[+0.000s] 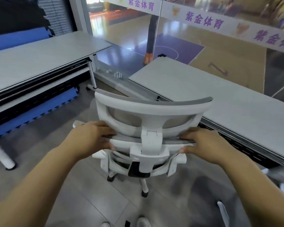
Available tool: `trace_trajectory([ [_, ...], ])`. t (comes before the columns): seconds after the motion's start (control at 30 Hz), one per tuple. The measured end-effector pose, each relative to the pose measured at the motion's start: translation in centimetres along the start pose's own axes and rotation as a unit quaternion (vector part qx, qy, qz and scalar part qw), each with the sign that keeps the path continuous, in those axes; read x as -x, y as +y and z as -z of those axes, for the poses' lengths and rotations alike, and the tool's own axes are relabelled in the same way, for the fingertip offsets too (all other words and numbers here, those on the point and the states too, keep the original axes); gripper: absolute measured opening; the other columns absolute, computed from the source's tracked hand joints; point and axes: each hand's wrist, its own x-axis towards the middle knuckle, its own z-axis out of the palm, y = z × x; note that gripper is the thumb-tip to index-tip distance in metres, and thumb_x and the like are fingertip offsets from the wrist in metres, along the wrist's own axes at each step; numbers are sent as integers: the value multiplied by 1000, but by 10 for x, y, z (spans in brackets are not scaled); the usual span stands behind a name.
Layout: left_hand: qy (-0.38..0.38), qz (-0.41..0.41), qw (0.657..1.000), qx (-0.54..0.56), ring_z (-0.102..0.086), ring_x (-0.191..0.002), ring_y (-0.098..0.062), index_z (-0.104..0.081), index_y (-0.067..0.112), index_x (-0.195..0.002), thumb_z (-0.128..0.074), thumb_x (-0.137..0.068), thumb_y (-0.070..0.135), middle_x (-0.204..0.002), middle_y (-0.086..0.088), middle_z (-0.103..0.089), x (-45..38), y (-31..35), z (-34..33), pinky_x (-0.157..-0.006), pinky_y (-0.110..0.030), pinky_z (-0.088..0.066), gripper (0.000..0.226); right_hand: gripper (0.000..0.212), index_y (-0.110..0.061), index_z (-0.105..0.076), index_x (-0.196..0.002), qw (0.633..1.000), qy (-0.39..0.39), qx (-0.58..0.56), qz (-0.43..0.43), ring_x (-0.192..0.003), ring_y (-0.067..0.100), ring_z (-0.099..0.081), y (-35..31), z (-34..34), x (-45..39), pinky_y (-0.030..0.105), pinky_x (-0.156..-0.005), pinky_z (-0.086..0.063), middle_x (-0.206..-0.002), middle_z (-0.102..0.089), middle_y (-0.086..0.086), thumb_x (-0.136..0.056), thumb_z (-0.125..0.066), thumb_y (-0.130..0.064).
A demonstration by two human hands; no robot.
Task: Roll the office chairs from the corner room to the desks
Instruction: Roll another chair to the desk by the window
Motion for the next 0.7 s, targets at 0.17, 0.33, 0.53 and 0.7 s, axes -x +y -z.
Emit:
trace_trajectory([
  [0.17, -31, -39, 999, 2, -49, -117, -8, -58, 49, -116, -39, -56, 82, -124, 23, -53, -9, -21, 6, -83, -29, -46, 71, 48, -31, -60, -124, 997, 18, -56, -58, -123, 14, -47, -19, -9, 5, 25, -99, -34, -133, -55, -9, -80, -68, -46],
  [0.33, -14, -101, 995, 4, -51, -115, -14, -65, 36, -114, -27, -53, 78, -121, 15, -59, -12, -40, 13, -85, -33, -46, 83, 42, -35, -60, -121, 985, 56, -85, -136, -118, 13, -43, -49, -32, 23, 25, -90, -33, -128, -54, -10, -82, -62, -51],
  [0.53, -18, -122, 992, 12, -58, -111, -20, -64, 34, -115, -45, -68, 70, -121, 14, -62, -11, -65, 21, -95, -42, -42, 62, 45, -33, -61, -121, 971, 82, -119, -189, -114, 19, -51, -84, -53, 29, 32, -93, -42, -123, -58, -5, -82, -60, -54],
  [0.7, -8, -146, 989, 30, -59, -110, -21, -62, 35, -115, -59, -81, 48, -118, 14, -64, -8, -71, 12, -103, -48, -35, 37, 45, -32, -59, -123, 964, 91, -120, -218, -115, 19, -52, -98, -61, 43, 34, -91, -43, -124, -58, -2, -83, -60, -52],
])
